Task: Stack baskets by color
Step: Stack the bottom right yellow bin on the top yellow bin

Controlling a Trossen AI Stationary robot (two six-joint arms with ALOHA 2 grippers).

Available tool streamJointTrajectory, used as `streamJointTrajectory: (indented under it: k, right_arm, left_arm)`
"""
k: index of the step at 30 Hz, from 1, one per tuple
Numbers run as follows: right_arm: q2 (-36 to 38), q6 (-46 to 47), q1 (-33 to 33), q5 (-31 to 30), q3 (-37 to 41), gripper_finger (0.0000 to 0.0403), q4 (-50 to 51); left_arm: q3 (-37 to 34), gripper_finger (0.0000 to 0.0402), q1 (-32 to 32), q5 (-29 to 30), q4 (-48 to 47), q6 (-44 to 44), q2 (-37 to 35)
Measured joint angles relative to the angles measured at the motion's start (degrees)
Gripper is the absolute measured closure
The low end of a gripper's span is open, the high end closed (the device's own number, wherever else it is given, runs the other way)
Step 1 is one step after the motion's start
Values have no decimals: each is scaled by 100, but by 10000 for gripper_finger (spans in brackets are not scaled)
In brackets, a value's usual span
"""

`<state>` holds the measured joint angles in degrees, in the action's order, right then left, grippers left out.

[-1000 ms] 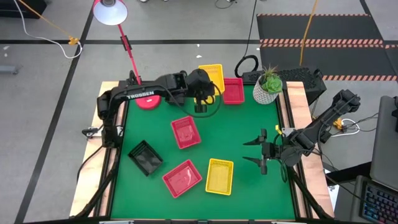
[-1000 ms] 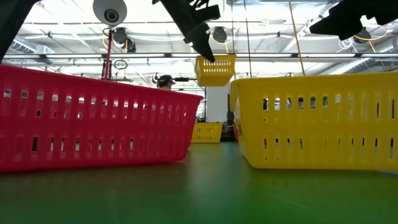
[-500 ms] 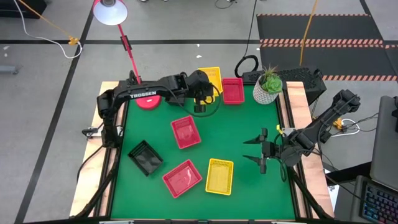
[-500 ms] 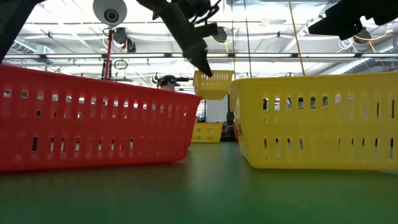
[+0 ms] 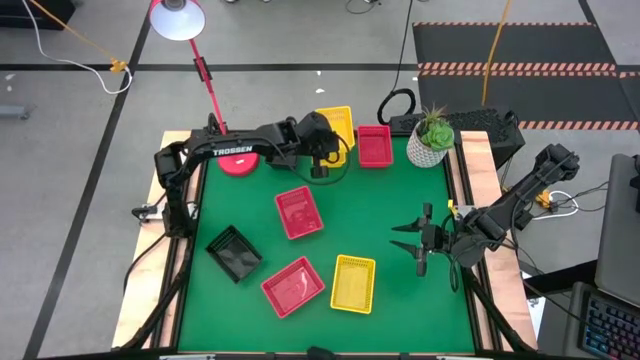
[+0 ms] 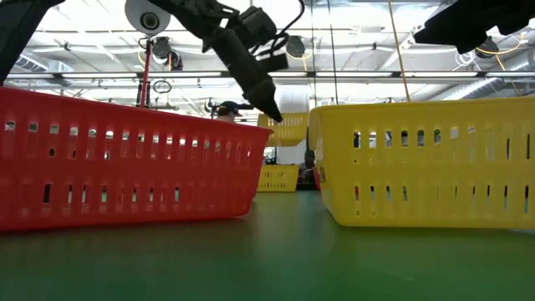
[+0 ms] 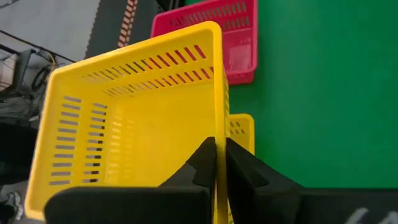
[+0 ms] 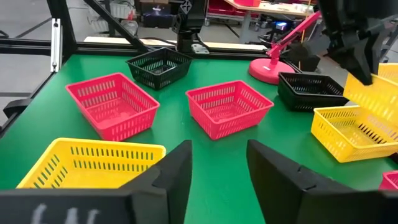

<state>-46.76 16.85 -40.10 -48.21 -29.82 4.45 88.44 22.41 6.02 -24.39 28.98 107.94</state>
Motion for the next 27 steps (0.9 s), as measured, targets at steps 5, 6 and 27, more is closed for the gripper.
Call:
streamJointTrajectory:
  k: [5, 6, 27]
  right_arm:
    - [0, -16, 0, 0, 0, 278, 2]
    - [0, -16, 0, 1, 0, 280, 2]
    - [0, -18, 0, 24, 0, 287, 4]
  left_arm:
    - [-192, 391, 70, -53, 97, 126, 0]
    - [-234, 393, 83, -79, 104, 135, 0]
    - [-1043, 382, 213, -301, 915, 500, 0]
